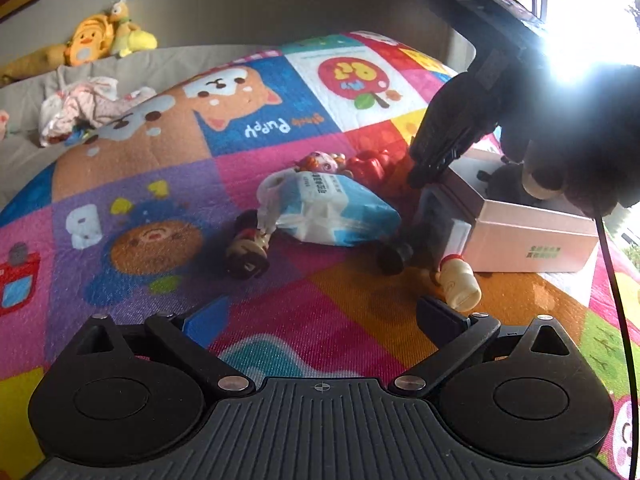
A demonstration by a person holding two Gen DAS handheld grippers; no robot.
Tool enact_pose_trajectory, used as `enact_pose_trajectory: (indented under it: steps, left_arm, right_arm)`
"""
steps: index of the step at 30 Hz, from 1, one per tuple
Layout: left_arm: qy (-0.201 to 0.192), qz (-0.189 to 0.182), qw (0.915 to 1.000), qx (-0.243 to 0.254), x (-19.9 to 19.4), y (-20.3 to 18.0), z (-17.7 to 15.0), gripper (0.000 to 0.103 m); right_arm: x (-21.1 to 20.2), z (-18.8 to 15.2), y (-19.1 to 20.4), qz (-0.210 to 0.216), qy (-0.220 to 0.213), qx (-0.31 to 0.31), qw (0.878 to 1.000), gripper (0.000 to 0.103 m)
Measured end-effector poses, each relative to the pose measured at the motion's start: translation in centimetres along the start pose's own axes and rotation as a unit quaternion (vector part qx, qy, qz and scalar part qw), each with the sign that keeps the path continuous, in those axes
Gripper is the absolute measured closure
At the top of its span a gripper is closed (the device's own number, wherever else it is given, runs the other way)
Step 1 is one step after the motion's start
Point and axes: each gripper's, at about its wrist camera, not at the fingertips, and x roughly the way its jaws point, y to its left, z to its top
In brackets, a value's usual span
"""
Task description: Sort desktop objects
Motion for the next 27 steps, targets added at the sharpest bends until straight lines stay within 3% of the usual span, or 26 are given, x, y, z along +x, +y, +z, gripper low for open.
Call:
enact_pose_trajectory:
  steps: [7, 13, 18, 19, 22, 24, 27]
  left_arm:
    - [0.001, -0.013, 0.9998, -0.015, 0.0, 0.6, 0.0, 0.001]
    - [0.004, -0.007, 0.9998, -0.017, 0.1, 0.5, 0.1, 0.001]
    - [0.01, 0.003, 0.9999, -0.01, -0.1, 0.5, 0.2, 0.001]
    - [0.014, 0.004, 0.9999, -0.001, -0.5, 0.4, 0.1, 0.001]
    - [0.034, -0.025, 0.9989, 0.02, -1.7, 0.2, -0.3, 0.001]
    - [0.055, -0.07, 0.9955, 0.034, -2.9, -0.2, -0.6, 0.001]
    - [0.075, -0.122, 0.9868, 0.076, -4.7, -1.7, -1.4, 0.0]
  right_arm:
    - [-4.0, -5.1, 1.6, 0.121, 0.068, 0.003, 0.99, 0.092]
    - [-8.7, -12.5, 2.9, 0.097, 0.012, -0.056, 0.994, 0.09]
    - [-10.7, -17.9, 0.4, 0.013, -0.049, -0.026, 0.998, 0.045]
    - [-11.0, -18.8, -0.5, 0.009, -0.057, -0.003, 0.998, 0.04]
    - [-11.9, -21.5, -3.2, 0.029, -0.08, 0.074, 0.994, 0.027]
    - [-12.3, -23.2, -4.3, 0.048, -0.098, 0.114, 0.987, 0.01]
    - [-12.2, -25.1, -4.7, 0.075, -0.115, 0.148, 0.979, 0.004]
